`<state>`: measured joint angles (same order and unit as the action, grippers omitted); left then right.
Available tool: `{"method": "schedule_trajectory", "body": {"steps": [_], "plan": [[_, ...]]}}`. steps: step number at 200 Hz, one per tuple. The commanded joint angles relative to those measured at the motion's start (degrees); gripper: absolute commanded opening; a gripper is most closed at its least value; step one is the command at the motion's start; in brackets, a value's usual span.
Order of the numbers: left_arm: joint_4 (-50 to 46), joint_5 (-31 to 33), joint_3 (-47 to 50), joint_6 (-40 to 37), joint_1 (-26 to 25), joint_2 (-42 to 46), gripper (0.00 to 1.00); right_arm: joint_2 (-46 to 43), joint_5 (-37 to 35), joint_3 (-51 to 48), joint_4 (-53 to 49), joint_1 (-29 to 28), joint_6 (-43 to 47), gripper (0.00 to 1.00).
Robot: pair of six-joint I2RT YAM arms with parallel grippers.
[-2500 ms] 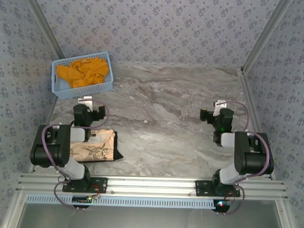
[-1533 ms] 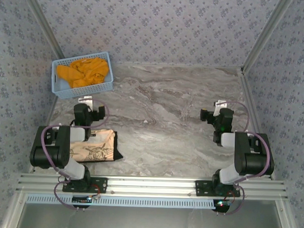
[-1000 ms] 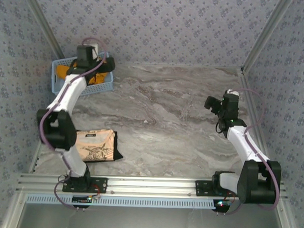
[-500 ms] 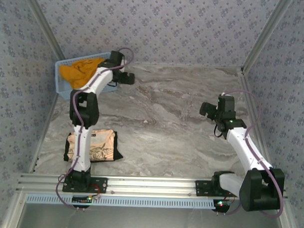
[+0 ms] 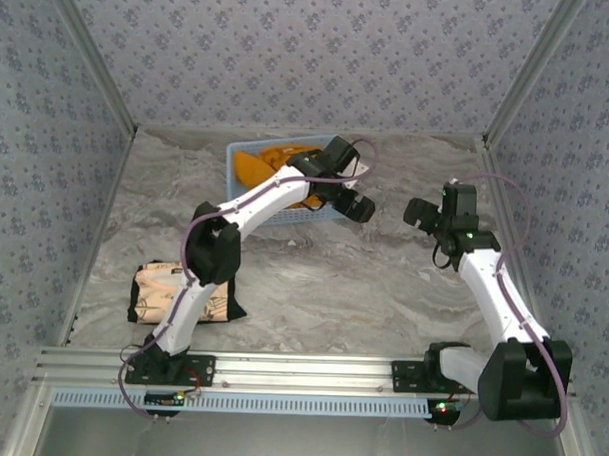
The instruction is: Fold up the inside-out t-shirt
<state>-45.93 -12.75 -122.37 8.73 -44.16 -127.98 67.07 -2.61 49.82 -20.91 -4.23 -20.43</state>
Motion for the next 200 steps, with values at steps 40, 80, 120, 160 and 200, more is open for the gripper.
{"method": "schedule_trajectory", "body": {"steps": [40,80,120,160,200], "plan": [[1.97,3.67,30.17,11.61,15.00,37.86,1.00,20.07,10.56,14.27,-4.82,-9.15,7.09,0.84],[3.13,4.97,51.32,15.76,26.76,51.43,1.00,34.43,13.69,25.98,-6.88,-10.11,5.49,0.65],[3.06,2.77,63.08,18.94,26.68,56.51,0.99,42.55,6.19,32.44,-9.93,-10.65,1.15,0.33],[6.73,6.54,77.54,32.71,21.64,60.37,0.98,38.44,-1.87,29.34,-11.50,-7.13,-5.41,0.22],[9.22,9.76,86.88,35.35,25.83,65.24,0.98,28.29,-5.15,16.32,-10.00,1.43,-11.45,0.19]]}}
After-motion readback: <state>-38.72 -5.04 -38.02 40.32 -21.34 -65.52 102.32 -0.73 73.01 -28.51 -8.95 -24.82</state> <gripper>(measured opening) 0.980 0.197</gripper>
